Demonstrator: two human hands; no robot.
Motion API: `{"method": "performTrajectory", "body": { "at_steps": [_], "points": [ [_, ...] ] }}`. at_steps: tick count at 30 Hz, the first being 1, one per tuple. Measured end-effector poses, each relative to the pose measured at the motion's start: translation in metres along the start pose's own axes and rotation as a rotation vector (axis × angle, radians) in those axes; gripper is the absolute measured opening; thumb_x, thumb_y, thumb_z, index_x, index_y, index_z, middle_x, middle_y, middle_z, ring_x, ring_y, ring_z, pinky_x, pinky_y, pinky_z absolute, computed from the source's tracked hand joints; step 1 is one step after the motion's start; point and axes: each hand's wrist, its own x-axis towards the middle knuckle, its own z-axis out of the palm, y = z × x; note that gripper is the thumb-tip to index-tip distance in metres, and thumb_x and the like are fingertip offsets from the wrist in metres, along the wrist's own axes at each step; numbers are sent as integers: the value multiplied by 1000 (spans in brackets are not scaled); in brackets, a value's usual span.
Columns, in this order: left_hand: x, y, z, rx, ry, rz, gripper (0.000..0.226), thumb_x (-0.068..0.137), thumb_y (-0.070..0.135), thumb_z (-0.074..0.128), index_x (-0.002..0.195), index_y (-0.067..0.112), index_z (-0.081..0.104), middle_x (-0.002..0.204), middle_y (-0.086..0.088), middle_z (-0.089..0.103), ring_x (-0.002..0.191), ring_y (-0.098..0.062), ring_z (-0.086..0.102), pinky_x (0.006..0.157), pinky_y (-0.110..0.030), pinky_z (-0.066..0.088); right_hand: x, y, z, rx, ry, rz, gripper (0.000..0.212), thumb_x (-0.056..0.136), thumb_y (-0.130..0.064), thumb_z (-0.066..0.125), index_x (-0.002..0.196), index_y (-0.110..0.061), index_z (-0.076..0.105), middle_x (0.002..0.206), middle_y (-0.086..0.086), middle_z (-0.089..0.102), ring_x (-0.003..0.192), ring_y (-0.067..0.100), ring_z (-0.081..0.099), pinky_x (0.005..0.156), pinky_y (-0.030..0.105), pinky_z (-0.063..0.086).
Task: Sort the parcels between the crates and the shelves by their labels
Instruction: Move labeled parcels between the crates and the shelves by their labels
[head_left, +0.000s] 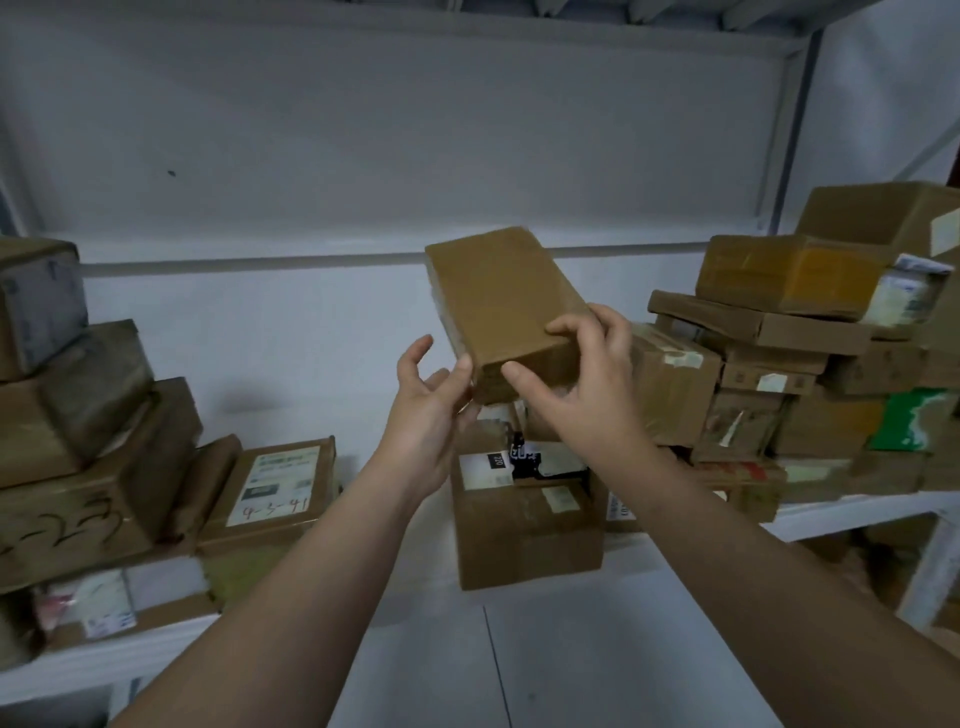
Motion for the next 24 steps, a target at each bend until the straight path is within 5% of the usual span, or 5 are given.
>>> {"method": "performTrajectory", "body": {
  "at_steps": [3, 12, 16, 21, 24],
  "points": [
    [-9, 11, -20, 50, -10, 60, 90, 82, 18, 70, 150, 24, 12, 132, -8, 57, 111, -20, 62, 93, -29, 49, 3, -18, 12, 88, -80, 149, 62, 60, -78, 56, 101, -33, 43, 120, -6, 37, 104, 9, 44, 76, 15, 37],
    [-25, 55, -67, 334, -15, 319, 35, 98, 40, 43, 132, 36, 51, 129, 12, 57, 119, -8, 54, 95, -29, 47, 0, -61, 52, 887, -206, 458, 45, 88, -57, 52, 127, -33, 53, 117, -3, 67, 106, 15, 64, 91, 41, 50],
    [-27, 63, -89, 373, 27, 73, 93, 63, 62, 68, 142, 34, 29, 145, 5, 42, 123, -16, 51, 97, -36, 46, -2, -69, 61, 982, -242, 509, 38, 97, -44, 45, 124, -20, 59, 115, 6, 69, 111, 24, 62, 98, 51, 47],
    [-30, 61, -110, 409, 51, 218, 74, 69, 48, 73, 133, 34, 38, 117, 18, 59, 104, -6, 62, 85, -27, 56, -2, -77, 67, 691, -120, 316, 34, 100, -24, 48, 131, -38, 49, 116, 0, 65, 98, 10, 67, 72, 27, 58],
    [-35, 60, -114, 383, 69, 334, 60, 83, 33, 68, 137, 32, 40, 118, 19, 60, 102, 0, 63, 77, -18, 55, -7, -87, 72, 664, -198, 247, 53, 80, -64, 59, 130, -52, 45, 118, -19, 63, 104, 3, 63, 70, 21, 55]
  ]
}}
